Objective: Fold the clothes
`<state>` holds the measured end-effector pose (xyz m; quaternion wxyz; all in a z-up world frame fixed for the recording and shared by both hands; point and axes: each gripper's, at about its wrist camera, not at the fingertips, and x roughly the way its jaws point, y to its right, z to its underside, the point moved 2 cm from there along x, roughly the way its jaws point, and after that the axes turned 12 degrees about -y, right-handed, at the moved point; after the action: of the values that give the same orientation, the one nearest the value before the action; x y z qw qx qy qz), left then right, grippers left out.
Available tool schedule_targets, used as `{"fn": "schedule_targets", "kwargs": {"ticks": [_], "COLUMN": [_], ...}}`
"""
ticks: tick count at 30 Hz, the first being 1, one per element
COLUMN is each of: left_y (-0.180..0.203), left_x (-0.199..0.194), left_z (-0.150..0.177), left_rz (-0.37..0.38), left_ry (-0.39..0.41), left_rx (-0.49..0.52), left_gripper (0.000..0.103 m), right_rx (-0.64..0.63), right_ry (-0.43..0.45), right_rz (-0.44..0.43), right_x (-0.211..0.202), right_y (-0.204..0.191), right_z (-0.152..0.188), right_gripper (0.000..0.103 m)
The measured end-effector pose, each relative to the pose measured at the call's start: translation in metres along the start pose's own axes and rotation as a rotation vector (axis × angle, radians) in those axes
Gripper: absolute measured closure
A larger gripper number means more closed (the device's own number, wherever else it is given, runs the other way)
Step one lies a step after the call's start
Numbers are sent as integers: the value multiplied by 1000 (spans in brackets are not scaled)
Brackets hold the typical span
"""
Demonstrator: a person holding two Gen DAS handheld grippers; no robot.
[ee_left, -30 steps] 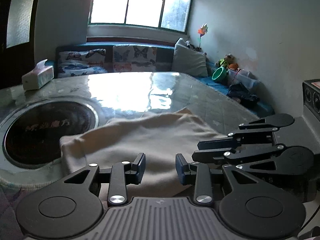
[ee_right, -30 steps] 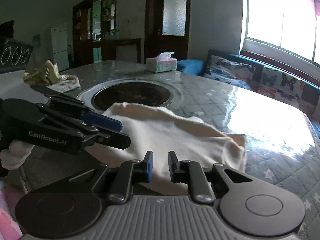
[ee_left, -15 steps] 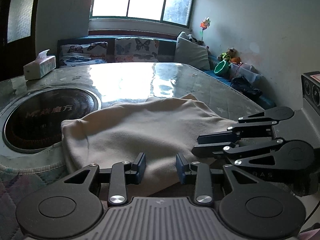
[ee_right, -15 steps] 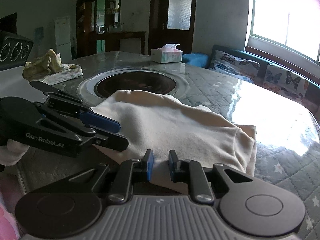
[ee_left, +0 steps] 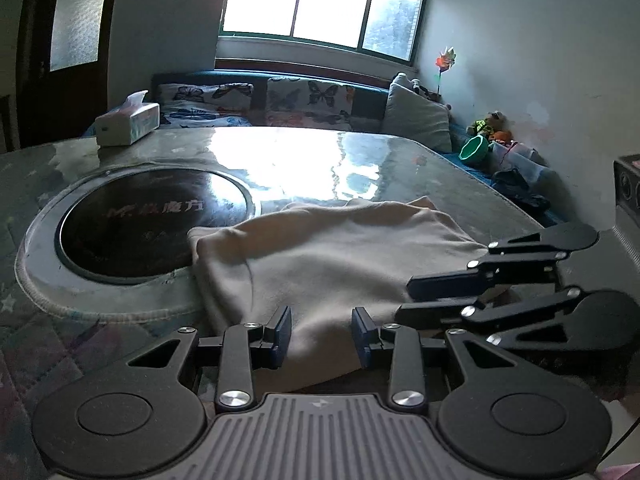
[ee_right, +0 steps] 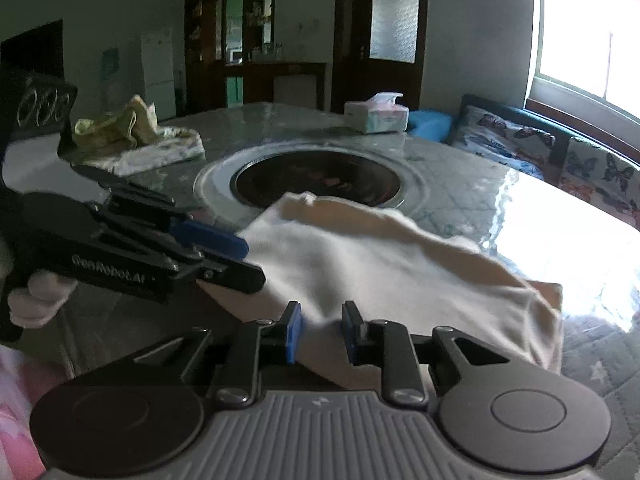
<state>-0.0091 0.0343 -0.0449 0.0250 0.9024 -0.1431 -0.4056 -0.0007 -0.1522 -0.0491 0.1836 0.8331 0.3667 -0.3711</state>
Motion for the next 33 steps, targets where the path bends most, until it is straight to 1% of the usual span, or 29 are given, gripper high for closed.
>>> {"fn": "schedule_targets", "kwargs": {"ticks": [6,8,12,19,22,25,27,31,33], "left_y": [-3,-5,-7,5,8,9,8,5,5], "left_x": [-2,-5,-11,-15,-4,4,8,8,8], "left_z": [3,1,0,-12,-12,-9,-6,-6,-6], "left_rz": [5,3,-12,18,32,29,24,23,19], "left_ry": [2,7,18,61,37,14,8,3,3], "left_rx": [8,-2,-8,25,36,46,47,38,42], "left_gripper": [66,66,67,69,75,75,75,74,74], "right_rx": [-6,3,26,116,165,196,220,220,215], "right_ry": [-5,12,28,21,14,-1,-2,7,20], "right_rz": [-3,-5,21,91,121,140,133,122,136], "right_x": [-3,-9,-20,-36,-39,-35,-30,-36,-43], "right_y": [1,2,9,28,39,45,49,51,52], "right_z": [-1,-5,-6,13,22,31,38,36,34], "right_gripper": [81,81,81,81,81,81,81,81,81]}}
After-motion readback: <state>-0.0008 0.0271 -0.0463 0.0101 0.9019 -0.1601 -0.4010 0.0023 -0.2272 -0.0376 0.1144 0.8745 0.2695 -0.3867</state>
